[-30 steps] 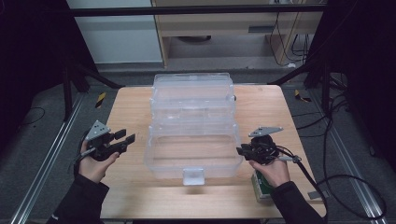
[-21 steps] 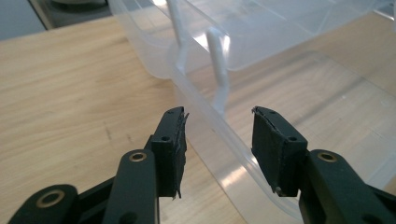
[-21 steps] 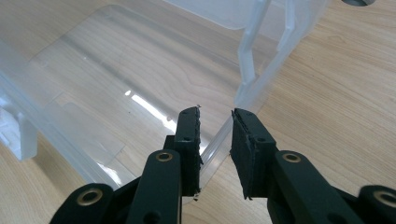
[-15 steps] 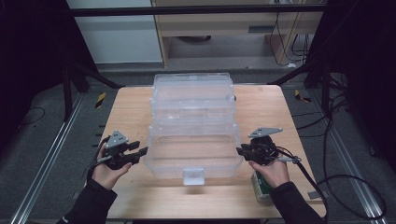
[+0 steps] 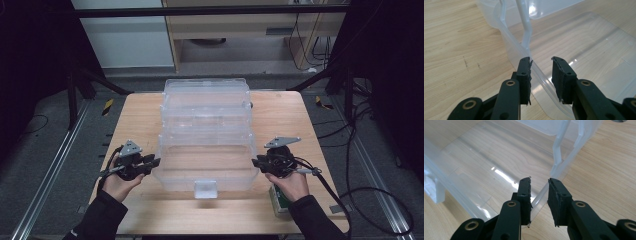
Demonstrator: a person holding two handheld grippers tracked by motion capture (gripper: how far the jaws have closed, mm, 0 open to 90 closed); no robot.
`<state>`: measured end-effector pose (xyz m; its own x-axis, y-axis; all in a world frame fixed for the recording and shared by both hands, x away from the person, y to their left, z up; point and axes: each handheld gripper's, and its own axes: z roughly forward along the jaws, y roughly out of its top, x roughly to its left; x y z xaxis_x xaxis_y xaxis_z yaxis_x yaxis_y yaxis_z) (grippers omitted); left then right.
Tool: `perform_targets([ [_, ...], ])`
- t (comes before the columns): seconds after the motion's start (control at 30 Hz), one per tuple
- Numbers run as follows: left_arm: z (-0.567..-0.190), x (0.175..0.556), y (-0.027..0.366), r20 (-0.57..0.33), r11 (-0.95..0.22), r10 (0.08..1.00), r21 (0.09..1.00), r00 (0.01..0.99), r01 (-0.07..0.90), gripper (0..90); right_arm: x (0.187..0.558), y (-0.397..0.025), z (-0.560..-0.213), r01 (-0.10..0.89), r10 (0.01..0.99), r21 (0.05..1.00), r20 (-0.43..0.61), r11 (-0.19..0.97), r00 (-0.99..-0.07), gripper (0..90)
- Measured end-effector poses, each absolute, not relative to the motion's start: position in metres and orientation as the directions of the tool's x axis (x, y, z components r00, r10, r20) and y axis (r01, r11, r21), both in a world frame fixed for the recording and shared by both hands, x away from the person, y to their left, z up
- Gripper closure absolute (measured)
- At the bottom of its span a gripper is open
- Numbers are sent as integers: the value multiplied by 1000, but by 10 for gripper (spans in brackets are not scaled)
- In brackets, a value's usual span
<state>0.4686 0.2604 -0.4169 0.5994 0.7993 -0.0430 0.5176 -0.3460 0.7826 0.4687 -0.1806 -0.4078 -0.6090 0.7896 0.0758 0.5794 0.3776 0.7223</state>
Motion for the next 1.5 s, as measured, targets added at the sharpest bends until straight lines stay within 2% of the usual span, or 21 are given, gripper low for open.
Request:
perform_targets([
  [0.3, -418, 468, 260, -42, -349, 791, 788, 610, 508, 628, 470, -180, -408, 582, 791, 720, 75, 379, -608, 703],
  [0.37, -417, 466, 260, -38, -349, 788, 795, 615, 497, 582, 470, -180, -407, 573, 792, 725, 63, 382, -608, 664],
  [0.53, -404, 461, 269, -37, -321, 793, 823, 609, 468, 537, 470, -188, -399, 561, 803, 750, 67, 351, -593, 596],
  [0.6, -399, 461, 274, -32, -308, 800, 835, 599, 456, 508, 469, -193, -395, 550, 802, 762, 67, 344, -594, 543],
  [0.77, -393, 462, 289, -8, -281, 837, 852, 548, 442, 441, 468, -202, -386, 529, 799, 778, 58, 339, -599, 436],
  [1.0, -404, 471, 311, -5, -243, 883, 851, 470, 466, 395, 465, -213, -379, 517, 803, 778, 29, 356, -596, 309],
  [1.23, -411, 476, 321, -9, -228, 899, 843, 438, 487, 363, 458, -223, -371, 505, 780, 752, -19, 424, -626, 224],
  [1.5, -420, 479, 326, -7, -227, 909, 831, 417, 509, 345, 450, -232, -367, 514, 753, 704, -45, 490, -656, 181],
])
